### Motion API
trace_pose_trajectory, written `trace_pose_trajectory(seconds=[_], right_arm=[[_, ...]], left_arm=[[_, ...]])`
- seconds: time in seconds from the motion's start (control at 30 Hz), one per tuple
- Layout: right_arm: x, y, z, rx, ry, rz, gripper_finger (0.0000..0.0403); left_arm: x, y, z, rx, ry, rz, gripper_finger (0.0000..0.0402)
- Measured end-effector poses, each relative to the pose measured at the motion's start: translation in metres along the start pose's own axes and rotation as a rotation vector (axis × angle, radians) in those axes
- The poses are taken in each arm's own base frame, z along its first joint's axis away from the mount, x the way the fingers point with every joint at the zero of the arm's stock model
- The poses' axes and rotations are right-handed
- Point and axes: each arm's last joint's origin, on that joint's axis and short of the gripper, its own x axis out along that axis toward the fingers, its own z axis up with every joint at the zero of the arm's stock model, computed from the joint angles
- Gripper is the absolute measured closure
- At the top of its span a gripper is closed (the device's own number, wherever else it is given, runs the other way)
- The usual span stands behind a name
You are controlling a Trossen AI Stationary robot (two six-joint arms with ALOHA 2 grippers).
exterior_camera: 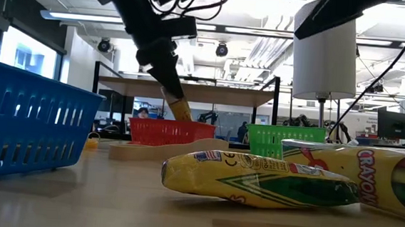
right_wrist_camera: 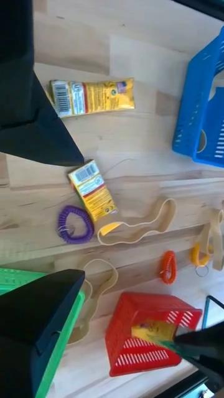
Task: Pick & Place Office Desk Supplies
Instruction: Put the yellow crayon box into the red bin
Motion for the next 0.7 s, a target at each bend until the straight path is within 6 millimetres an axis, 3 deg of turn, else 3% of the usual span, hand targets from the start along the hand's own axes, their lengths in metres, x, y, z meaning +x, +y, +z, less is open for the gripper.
trace_pose_trajectory(seconds=[0.27, 0.43, 0.7], right_arm=[[0.000, 0.001, 0.000, 0.001, -0.003, 0.020, 0.0129], [0.000, 0.002, 0.000, 0.003, 0.002, 0.031, 0.0129], [0.000, 0.003, 0.002, 0.009, -0.012, 0.039, 0.0129]], left_arm=[[0.005, 0.014, 0.001, -0.010, -0.019, -0.037, 0.0362], [0.011, 0.017, -0.012, 0.002, 0.004, -0.030, 0.0362], [0.016, 0.026, -0.026, -0.053, -0.168, -0.093, 0.0362]])
